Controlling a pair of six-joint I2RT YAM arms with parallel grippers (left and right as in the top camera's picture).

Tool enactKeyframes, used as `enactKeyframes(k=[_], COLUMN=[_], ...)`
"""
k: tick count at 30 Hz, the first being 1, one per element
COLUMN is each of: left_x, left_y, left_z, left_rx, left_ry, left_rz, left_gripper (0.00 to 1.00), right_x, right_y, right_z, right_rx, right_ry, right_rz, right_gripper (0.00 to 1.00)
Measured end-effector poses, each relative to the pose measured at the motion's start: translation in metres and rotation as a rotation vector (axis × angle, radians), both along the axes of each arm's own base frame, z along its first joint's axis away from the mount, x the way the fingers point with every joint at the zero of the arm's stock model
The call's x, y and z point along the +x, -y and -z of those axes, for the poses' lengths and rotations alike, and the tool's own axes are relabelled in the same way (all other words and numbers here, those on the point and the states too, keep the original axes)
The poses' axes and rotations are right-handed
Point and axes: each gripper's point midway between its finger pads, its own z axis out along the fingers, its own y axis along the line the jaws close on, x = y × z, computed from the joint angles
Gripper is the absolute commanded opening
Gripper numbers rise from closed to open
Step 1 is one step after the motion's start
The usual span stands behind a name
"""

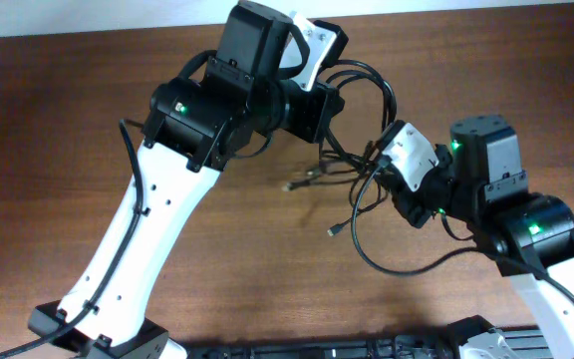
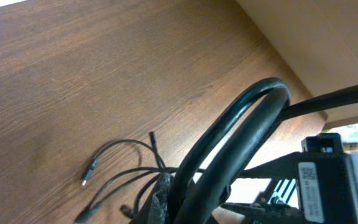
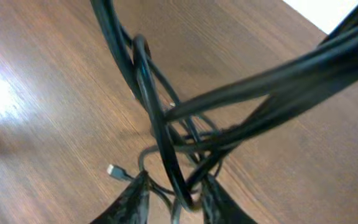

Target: Untangle cables

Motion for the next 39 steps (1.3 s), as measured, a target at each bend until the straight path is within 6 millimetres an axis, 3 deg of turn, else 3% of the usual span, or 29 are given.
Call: enactKeyframes(k=[10,17,24,27,32,35,39], left_x=[-0.005,-0.01,-0.008,-0.002,0.013,0.02,0.024], left_y=[0.008,0.016,0.015,0.008,-0.016,-0.029,-0.039], left_z=[-0.007,-0.015,-0.014,-0.008,0.009,0.015,0.02], left_rx=[-0.047,-0.109,-0.103,-0.064,0.043,0.085,0.103], left_ry=[-0.002,-0.033,-0.034,-0.025,-0.039,-0.056,-0.086], left_rz=[0.043,0.068,0.053,0.007,-0.162,-0.266,-0.353], left_gripper=[0.0,0.0,0.0,0.0,0.0,0.0,0.0], right_x=[-0.011,-0.014,-0.015,-0.014,-0.013,-0.016,-0.015], right_y=[-0.01,-0.014,-0.014,-0.013,0.007,0.029,0.061], right_z=[-0.011,-0.011,-0.013,-0.026,-0.06,-0.078,-0.086], right_rx=[0.031,0.04,0.044,0.077,0.115,0.132,0.139], right_ry=[0.04,0.041,0.046,0.085,0.207,0.272,0.301], right_rz=[-0.089,-0.124,-0.125,-0.091,0.068,0.218,0.438], right_gripper=[0.28,0.04,0.04,0.04,0.04,0.04,0.04])
